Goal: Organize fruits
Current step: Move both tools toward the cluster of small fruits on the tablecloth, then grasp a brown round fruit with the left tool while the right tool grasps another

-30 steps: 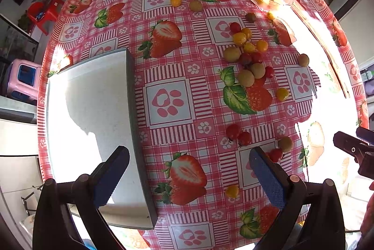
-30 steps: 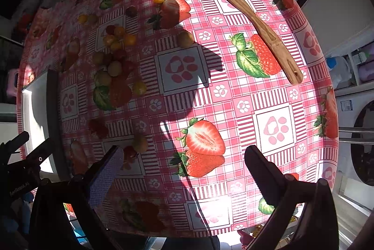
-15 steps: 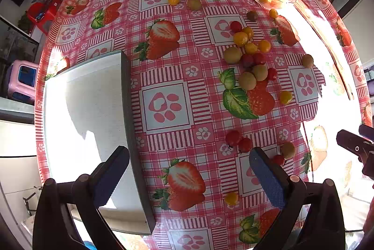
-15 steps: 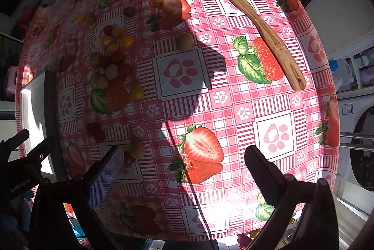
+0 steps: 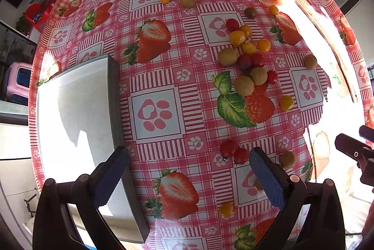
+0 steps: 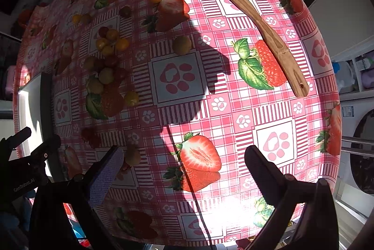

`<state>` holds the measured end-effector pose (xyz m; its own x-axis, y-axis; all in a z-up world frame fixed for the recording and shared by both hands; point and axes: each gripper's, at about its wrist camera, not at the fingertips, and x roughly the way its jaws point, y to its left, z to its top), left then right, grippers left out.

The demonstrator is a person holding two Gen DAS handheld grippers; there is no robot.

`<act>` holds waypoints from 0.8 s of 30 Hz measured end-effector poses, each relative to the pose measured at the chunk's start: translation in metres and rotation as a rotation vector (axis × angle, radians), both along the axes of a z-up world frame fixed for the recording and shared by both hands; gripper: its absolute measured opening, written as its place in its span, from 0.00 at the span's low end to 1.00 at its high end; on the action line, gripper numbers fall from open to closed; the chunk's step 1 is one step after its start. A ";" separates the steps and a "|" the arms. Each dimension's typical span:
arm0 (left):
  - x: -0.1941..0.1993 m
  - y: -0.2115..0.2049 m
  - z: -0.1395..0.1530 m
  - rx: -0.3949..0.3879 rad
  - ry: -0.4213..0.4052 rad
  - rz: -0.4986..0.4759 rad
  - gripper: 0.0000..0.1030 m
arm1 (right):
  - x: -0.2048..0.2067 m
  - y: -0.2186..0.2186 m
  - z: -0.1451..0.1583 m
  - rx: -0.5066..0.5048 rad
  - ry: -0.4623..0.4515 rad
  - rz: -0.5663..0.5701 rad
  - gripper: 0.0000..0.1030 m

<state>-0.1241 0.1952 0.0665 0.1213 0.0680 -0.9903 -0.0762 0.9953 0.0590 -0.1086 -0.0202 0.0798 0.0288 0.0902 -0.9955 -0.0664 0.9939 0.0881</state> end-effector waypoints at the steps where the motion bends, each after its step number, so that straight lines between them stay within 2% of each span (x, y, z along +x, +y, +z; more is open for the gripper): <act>1: 0.002 -0.001 -0.002 0.000 -0.001 -0.002 1.00 | 0.001 0.000 -0.002 0.000 0.001 0.001 1.00; 10: 0.029 -0.014 -0.021 -0.015 -0.025 -0.030 1.00 | 0.025 -0.001 -0.019 -0.015 0.003 0.010 1.00; 19: 0.052 -0.032 -0.041 -0.007 -0.062 -0.077 1.00 | 0.062 -0.001 -0.040 0.036 -0.016 0.001 1.00; 22: 0.057 -0.035 -0.047 -0.011 -0.067 -0.078 1.00 | 0.075 0.001 -0.046 0.047 -0.029 0.001 0.98; 24: 0.059 -0.036 -0.050 -0.017 -0.073 -0.075 0.95 | 0.081 0.003 -0.050 0.056 -0.037 0.003 0.90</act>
<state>-0.0655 0.1589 0.0166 0.1971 0.0394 -0.9796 -0.0053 0.9992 0.0391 -0.0273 -0.0174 0.0295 0.0650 0.1454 -0.9872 -0.0740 0.9873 0.1405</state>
